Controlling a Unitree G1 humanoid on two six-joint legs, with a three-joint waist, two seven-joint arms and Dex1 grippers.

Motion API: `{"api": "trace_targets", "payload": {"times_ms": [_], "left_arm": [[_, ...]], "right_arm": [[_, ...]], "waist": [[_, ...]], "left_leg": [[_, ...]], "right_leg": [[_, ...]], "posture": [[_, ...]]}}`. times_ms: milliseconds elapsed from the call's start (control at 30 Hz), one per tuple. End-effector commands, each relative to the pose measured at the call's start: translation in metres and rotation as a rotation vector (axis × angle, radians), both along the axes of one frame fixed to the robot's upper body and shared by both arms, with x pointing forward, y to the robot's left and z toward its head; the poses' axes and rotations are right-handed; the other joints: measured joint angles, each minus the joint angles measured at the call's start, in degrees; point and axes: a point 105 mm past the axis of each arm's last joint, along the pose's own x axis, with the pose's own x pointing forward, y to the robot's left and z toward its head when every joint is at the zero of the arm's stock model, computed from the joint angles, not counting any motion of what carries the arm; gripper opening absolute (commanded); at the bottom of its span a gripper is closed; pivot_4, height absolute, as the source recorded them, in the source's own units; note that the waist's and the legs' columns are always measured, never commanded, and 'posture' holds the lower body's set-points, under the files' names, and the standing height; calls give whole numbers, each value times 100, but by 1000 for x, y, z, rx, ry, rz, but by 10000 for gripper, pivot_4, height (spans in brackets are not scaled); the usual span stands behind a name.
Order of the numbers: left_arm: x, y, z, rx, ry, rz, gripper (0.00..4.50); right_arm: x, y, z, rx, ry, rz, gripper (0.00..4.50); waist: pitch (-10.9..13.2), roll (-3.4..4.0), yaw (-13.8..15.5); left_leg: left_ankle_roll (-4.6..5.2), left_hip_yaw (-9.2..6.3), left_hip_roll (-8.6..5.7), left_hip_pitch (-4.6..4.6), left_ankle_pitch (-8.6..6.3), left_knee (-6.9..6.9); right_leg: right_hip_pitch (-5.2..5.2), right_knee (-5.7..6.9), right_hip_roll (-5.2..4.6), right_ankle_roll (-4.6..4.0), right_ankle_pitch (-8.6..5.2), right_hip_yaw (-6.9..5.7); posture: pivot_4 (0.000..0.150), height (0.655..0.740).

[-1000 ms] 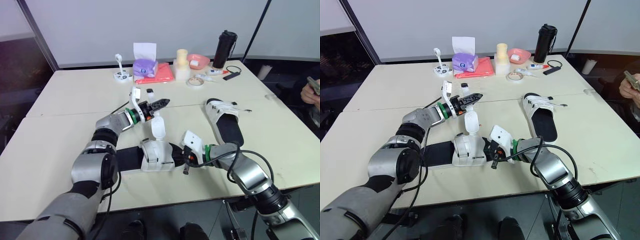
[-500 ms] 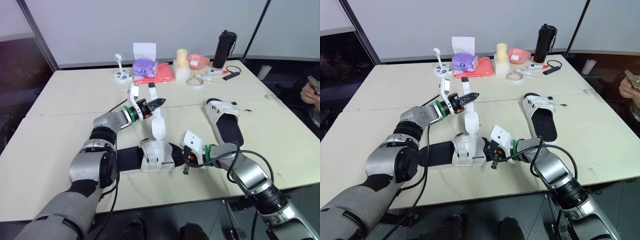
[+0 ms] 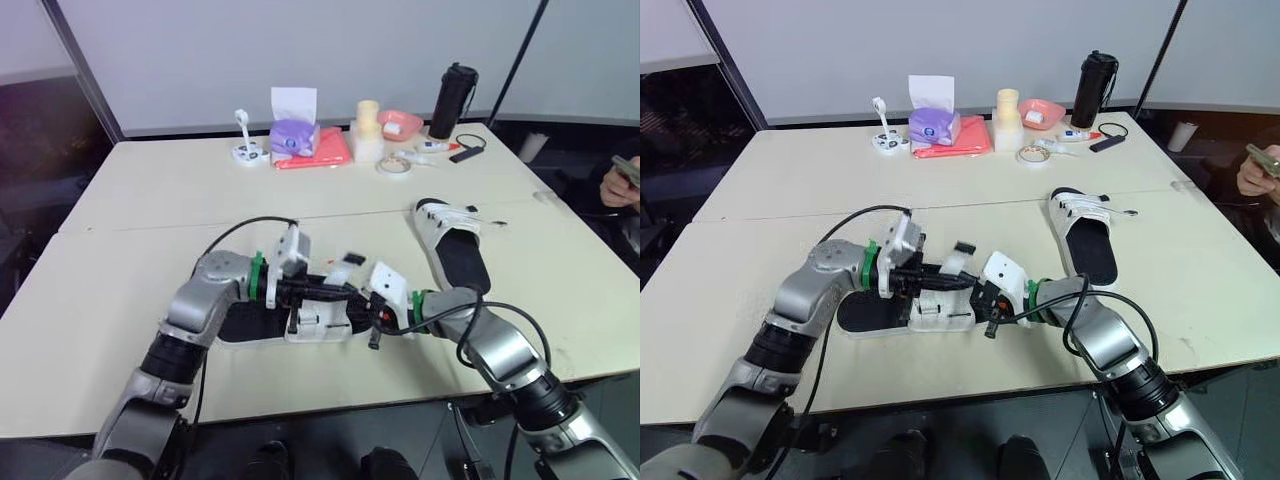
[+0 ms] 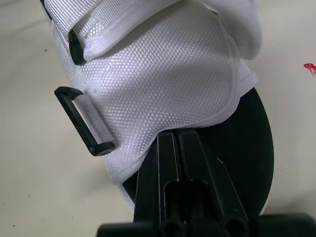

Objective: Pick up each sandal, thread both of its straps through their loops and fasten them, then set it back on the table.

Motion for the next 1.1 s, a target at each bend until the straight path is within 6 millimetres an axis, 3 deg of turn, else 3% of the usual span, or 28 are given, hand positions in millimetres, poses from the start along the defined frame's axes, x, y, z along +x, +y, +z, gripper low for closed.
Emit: {"api": "trace_targets", "payload": {"times_ms": [33,233,433,700,800,1033,1100], "left_arm": [[-11,-7,12,3,-221,-62,524],[-15,-4,7,34,-418,-112,524],[-25,-3,5,56,-461,-159,524],[-38,-3,9,39,-315,-155,524],[-43,-2,8,51,-246,-153,9414],[-53,8,10,88,-109,-178,44166],[-55,11,15,88,-64,-188,44739]], "right_arm": [[-4,-5,-16,-43,59,-9,0],[-4,-5,-18,-51,61,-4,0],[-3,-6,-19,-56,63,0,0],[-1,-7,-19,-66,56,5,0],[-1,-6,-19,-66,56,6,0],[1,-6,-19,-67,56,11,0],[2,-6,-19,-67,56,13,0]], "waist": [[0,0,-5],[0,0,-9],[0,0,-17],[0,0,-29],[0,0,-34],[0,1,-31],[0,1,-30]], "left_leg": [[0,0,0,0,0,0],[2,-1,0,0,-1,-3],[3,-1,0,0,-1,-3],[4,-2,0,0,-2,-4],[6,-2,0,0,-3,-5],[6,-3,0,15,-3,-5],[6,-4,1,18,-3,-5]], "right_leg": [[0,-1,0,0,0,0],[-2,-2,0,1,-1,-1],[-1,-2,0,2,-1,-2],[-1,-1,0,4,-2,-4],[-1,-1,0,6,-3,-4],[15,-1,0,5,-3,-4],[19,-1,0,5,-4,-5]], "posture": [[1500,7400],[1500,7400],[1500,7400],[1500,7400],[1500,7400],[1500,7400],[1500,7400]]}}
